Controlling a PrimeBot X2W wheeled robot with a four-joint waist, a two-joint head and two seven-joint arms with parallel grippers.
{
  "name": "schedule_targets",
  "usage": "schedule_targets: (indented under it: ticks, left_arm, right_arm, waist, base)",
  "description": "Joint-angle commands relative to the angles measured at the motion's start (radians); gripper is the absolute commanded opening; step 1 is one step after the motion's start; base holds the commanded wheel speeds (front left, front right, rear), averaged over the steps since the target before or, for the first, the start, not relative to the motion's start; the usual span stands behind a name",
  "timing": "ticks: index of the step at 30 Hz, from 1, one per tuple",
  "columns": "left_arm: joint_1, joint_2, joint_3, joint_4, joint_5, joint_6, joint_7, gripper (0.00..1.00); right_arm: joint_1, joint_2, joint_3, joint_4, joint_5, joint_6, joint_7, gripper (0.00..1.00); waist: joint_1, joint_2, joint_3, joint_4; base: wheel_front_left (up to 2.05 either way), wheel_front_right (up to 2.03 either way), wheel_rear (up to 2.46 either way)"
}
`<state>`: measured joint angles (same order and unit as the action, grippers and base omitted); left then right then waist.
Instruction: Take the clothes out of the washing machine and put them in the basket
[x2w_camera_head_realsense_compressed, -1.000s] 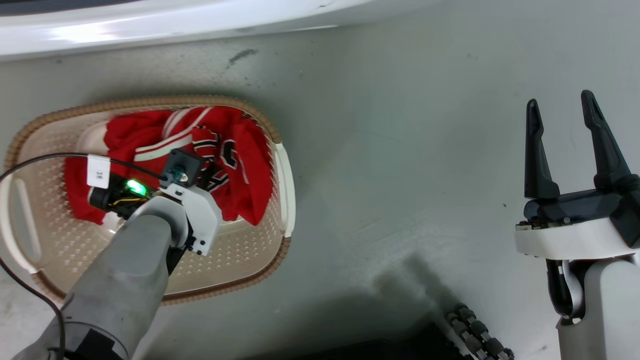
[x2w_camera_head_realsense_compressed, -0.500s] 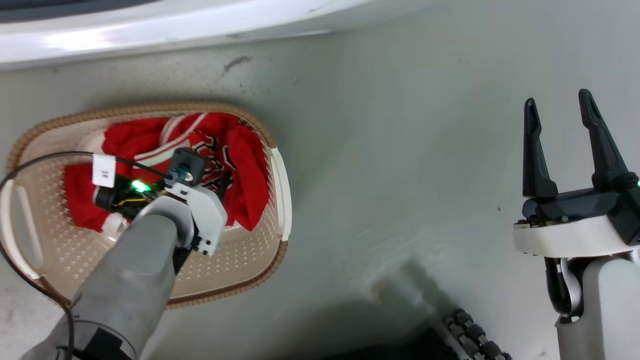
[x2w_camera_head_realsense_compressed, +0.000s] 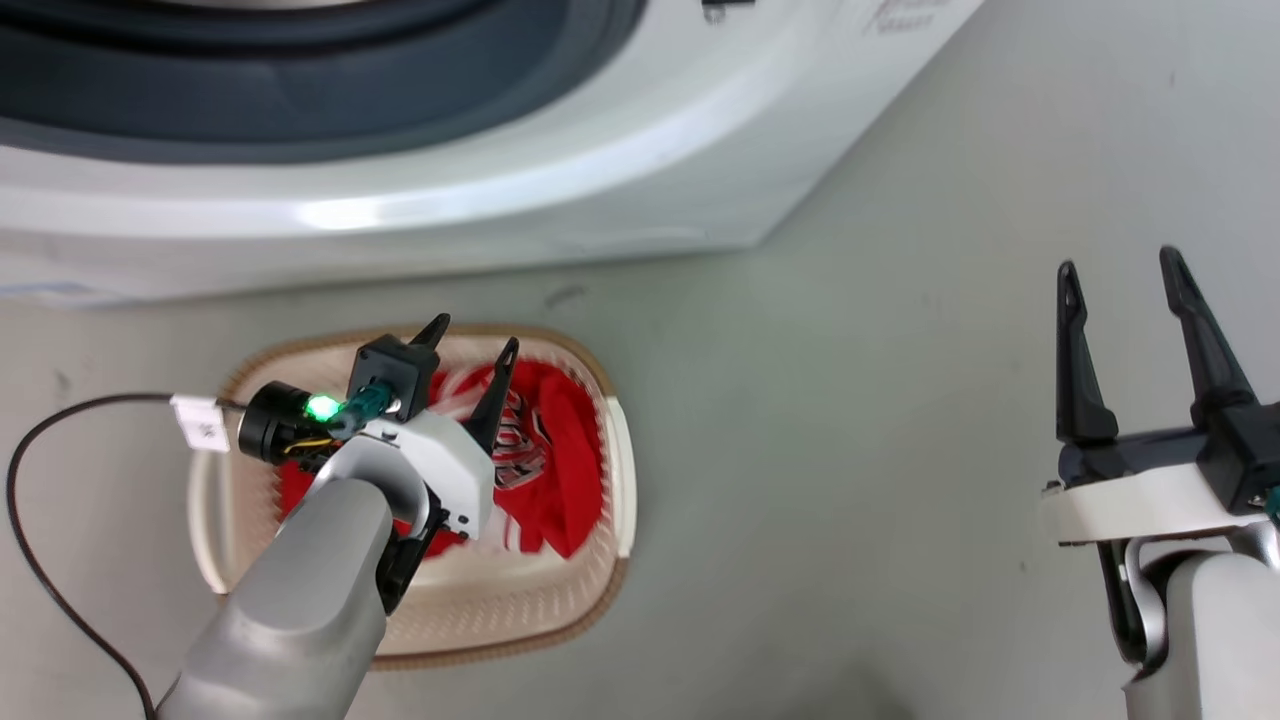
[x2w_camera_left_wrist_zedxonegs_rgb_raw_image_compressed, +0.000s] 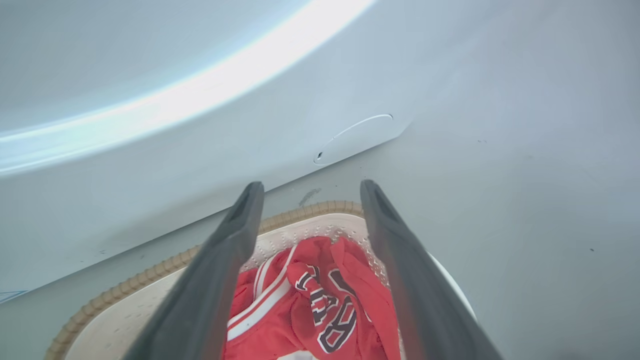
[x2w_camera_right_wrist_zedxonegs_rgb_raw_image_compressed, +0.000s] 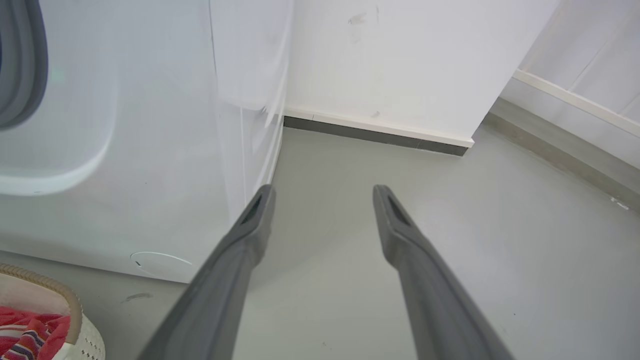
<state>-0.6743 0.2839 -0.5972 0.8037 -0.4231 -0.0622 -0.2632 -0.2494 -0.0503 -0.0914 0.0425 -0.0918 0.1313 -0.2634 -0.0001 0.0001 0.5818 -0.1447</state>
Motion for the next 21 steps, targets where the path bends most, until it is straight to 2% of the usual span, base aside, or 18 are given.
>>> schedule_targets:
  ticks: [1, 10, 15, 21]
  left_arm:
    - [0.037, 0.008, 0.027, -0.043, 0.018, 0.007, -0.002, 1.00]
    - [0.225, 0.034, 0.210, -0.318, 0.123, 0.057, -0.002, 1.00]
    - [0.355, 0.029, 0.303, -0.456, 0.171, 0.081, -0.002, 1.00]
    - [0.499, 0.002, 0.370, -0.582, 0.229, 0.102, -0.002, 1.00]
  right_arm:
    - [0.019, 0.000, -0.009, 0.007, -0.006, -0.001, -0.002, 1.00]
    - [0.092, 0.000, -0.043, 0.029, -0.024, -0.001, -0.002, 1.00]
    - [0.135, 0.000, -0.045, 0.039, -0.018, -0.001, -0.002, 1.00]
    - [0.185, 0.000, -0.052, 0.044, -0.001, -0.001, -0.002, 1.00]
  waist:
    - [0.0001, -0.0001, -0.131, 0.058]
    - [0.0001, -0.0001, -0.322, 0.122]
    - [0.0001, -0.0001, -0.392, 0.145]
    - [0.0001, -0.0001, -0.455, 0.152]
  base:
    - [0.00, 0.00, 0.00]
    - [0.00, 0.00, 0.00]
    - [0.00, 0.00, 0.00]
    - [0.00, 0.00, 0.00]
